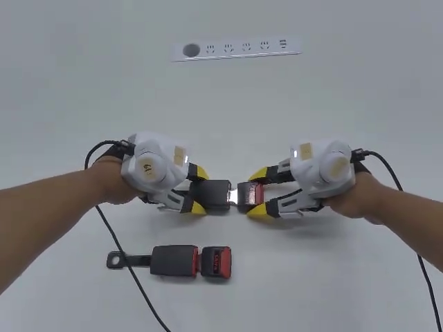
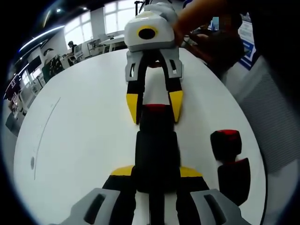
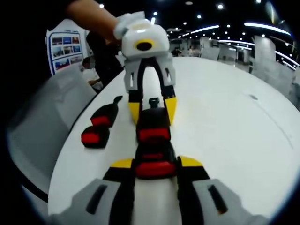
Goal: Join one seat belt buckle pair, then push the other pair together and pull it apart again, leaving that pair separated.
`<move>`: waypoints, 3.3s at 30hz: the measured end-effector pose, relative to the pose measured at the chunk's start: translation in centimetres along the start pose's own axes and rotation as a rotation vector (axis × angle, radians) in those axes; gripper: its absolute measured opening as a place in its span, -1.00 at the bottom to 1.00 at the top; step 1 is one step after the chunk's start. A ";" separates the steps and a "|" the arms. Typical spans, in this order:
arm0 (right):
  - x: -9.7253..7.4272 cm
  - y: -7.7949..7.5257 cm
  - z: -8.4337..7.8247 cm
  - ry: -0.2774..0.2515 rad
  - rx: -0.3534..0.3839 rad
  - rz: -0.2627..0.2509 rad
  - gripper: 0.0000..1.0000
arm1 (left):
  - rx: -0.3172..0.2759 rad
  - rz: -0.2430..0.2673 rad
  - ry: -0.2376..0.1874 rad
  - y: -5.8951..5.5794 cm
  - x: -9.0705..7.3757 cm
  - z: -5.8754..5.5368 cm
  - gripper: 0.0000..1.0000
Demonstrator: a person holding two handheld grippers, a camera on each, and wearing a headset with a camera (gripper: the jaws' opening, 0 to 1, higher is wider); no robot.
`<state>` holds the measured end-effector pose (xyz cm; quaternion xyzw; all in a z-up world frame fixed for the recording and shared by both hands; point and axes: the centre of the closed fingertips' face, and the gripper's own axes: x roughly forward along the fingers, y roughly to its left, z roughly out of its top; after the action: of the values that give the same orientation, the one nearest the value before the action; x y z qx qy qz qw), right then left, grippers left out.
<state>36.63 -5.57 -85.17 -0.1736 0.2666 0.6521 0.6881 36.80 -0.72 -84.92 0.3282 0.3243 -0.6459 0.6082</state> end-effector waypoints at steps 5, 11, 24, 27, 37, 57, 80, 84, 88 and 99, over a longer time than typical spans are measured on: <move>0.0 -0.1 0.2 0.013 0.004 0.002 -0.30 | -0.010 -0.001 -0.015 0.0 -0.1 0.2 -0.34; 0.2 -0.2 0.1 0.028 0.020 -0.019 -0.30 | -0.013 0.000 -0.012 0.0 -0.1 0.2 -0.34; 0.3 -0.5 0.2 0.067 0.028 -0.047 -0.31 | -0.026 0.008 -0.008 0.1 -0.1 0.1 -0.34; 0.3 -0.5 0.2 0.068 0.031 -0.057 -0.30 | -0.031 0.011 -0.009 0.1 -0.1 0.0 -0.34; 0.4 -0.5 0.3 0.095 0.027 -0.077 -0.30 | -0.026 0.011 -0.001 0.2 0.0 -0.2 -0.33; 0.5 -0.7 0.2 0.119 0.016 -0.094 -0.29 | -0.027 0.012 -0.005 0.6 0.3 -0.9 -0.32; -0.7 -0.7 -0.8 0.108 0.013 -0.098 -0.28 | -0.034 0.021 -0.044 0.3 -0.1 -0.7 -0.32; -1.0 -0.7 -1.1 0.106 0.011 -0.091 -0.28 | -0.036 0.022 -0.044 0.0 -0.3 -0.4 -0.32; -1.8 -0.7 -1.7 0.112 0.008 -0.099 -0.28 | -0.043 0.023 -0.052 -0.1 -0.4 -0.3 -0.31; -3.8 -0.5 -3.2 0.106 0.011 -0.122 -0.27 | -0.061 0.034 -0.065 -0.3 -0.4 -0.2 -0.31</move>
<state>36.69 -10.54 -85.53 -0.2200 0.2951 0.5973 0.7125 36.51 -0.33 -84.66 0.2938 0.3183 -0.6355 0.6392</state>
